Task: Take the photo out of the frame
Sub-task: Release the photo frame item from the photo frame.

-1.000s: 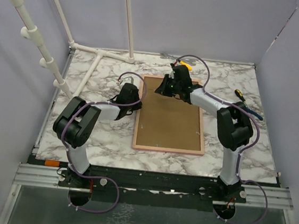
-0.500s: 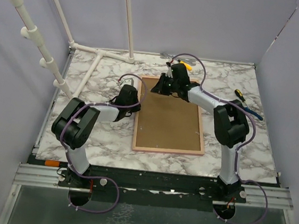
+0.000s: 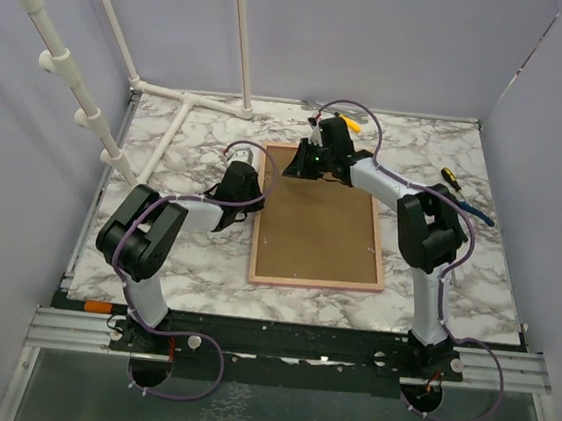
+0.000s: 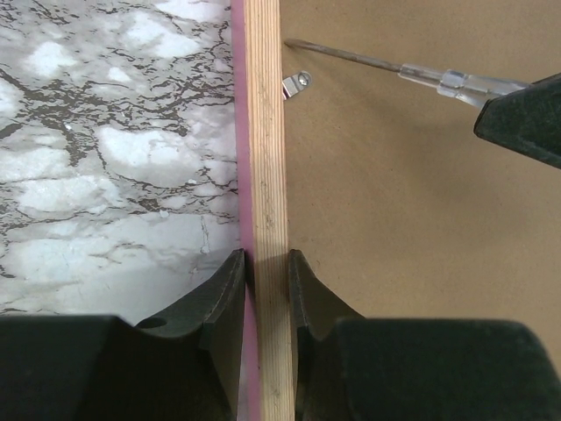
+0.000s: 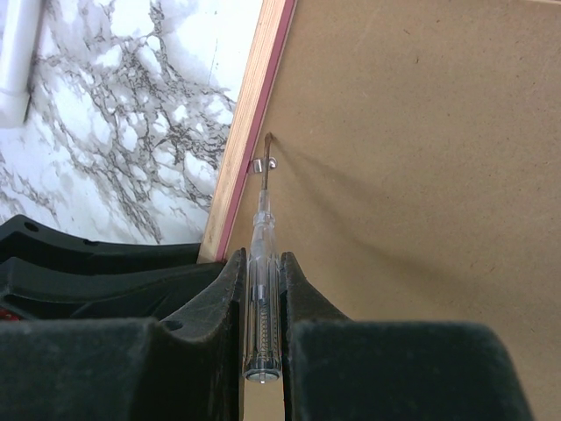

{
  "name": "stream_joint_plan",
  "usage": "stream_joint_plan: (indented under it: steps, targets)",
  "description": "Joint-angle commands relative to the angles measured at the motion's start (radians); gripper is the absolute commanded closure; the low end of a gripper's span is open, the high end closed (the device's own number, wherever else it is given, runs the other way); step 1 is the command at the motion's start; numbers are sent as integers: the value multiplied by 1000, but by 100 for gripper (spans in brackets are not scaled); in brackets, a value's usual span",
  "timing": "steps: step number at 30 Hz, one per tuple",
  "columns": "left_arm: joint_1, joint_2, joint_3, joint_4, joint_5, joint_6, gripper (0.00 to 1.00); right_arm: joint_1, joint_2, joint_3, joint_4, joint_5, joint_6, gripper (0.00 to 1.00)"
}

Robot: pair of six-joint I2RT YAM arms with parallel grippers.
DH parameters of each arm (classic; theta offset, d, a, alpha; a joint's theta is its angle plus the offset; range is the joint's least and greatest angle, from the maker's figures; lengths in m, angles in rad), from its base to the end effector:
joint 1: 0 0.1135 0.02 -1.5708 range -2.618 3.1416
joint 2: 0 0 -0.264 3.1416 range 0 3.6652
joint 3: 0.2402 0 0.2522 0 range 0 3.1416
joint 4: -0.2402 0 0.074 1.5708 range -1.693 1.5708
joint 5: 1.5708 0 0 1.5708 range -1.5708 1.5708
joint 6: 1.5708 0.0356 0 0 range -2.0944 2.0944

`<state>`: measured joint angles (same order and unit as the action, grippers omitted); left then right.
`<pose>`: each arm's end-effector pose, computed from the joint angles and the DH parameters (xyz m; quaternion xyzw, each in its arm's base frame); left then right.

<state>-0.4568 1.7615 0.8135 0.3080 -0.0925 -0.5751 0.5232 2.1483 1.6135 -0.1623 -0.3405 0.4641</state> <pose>0.3151 -0.1512 0.1434 -0.0735 0.8899 -0.1852 0.4103 0.4167 0.2541 0.1924 -0.0980 0.8905 0.3328 0.2944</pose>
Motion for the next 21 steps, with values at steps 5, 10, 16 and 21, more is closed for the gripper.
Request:
stream_joint_plan:
  steps: [5,10,16,21]
  targets:
    - [0,1,-34,-6,27,31,81,-2,27,41,-122,-71,-56,99]
    - [0,4,-28,-6,30,24,81,-2,26,40,-141,-80,-78,99]
    - [0,3,-29,-5,27,23,82,-2,28,34,-154,-96,-102,99]
    - [0,4,-28,-5,26,24,82,-2,21,34,-171,-97,-115,99]
